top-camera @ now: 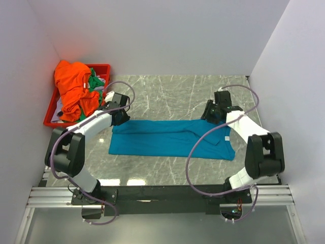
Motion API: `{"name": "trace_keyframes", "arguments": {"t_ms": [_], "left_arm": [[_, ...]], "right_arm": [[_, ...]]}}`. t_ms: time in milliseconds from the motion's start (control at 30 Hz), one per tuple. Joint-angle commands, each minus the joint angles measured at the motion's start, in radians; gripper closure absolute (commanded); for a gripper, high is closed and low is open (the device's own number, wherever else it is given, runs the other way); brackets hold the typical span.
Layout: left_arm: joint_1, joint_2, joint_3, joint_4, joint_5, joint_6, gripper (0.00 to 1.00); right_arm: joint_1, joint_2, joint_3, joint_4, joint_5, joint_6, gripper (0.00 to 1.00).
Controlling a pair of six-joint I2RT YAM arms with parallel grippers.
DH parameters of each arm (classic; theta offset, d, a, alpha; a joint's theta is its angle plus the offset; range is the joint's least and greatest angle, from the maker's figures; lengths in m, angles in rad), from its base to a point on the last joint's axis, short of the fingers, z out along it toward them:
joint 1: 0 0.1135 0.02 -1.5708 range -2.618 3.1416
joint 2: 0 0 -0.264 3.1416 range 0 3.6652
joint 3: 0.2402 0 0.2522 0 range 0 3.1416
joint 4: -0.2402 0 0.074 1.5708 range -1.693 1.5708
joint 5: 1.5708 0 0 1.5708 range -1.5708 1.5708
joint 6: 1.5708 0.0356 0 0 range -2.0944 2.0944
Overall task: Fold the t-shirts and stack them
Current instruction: Fold the tshirt
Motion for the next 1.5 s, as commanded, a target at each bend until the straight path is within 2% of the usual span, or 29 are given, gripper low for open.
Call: {"name": "trace_keyframes", "arguments": {"t_ms": [0,233,567,933,1033,1167,1233,1267,1300,1400,1467], "left_arm": [[0.0,-0.003,-0.019,0.026,0.008,-0.002,0.7],[0.0,-0.02,-0.048,0.034,0.007,-0.002,0.71],[0.0,-0.021,-0.067,0.037,0.004,0.0,0.73],[0.0,-0.02,-0.087,0.041,0.001,-0.003,0.73],[0.0,-0.023,-0.096,0.046,-0.001,-0.002,0.73],[0.0,-0.029,-0.097,0.04,-0.004,0.001,0.74],[0.0,-0.035,-0.097,0.037,-0.008,0.006,0.73],[0.0,-0.038,-0.096,0.037,-0.01,0.006,0.73],[0.0,-0.04,-0.096,0.035,-0.01,0.009,0.73],[0.0,-0.043,-0.096,0.034,-0.008,0.013,0.73],[0.0,-0.043,-0.094,0.034,-0.01,0.015,0.73]], "right_arm": [[0.033,0.076,0.078,0.026,-0.018,-0.025,0.52],[0.075,0.203,0.132,0.044,-0.009,-0.026,0.5],[0.115,0.225,0.112,0.058,-0.003,-0.019,0.52],[0.115,0.146,0.037,0.064,-0.025,-0.02,0.88],[0.113,0.117,0.015,0.076,-0.018,-0.019,0.9],[0.115,0.106,0.027,0.065,-0.015,-0.023,0.9],[0.116,0.108,0.033,0.064,-0.007,-0.025,0.87],[0.116,0.108,0.036,0.061,0.01,-0.028,0.83],[0.115,0.12,0.052,0.052,0.022,-0.031,0.73],[0.115,0.158,0.088,0.03,0.05,-0.046,0.6],[0.115,0.177,0.104,0.029,0.047,-0.054,0.55]]}}
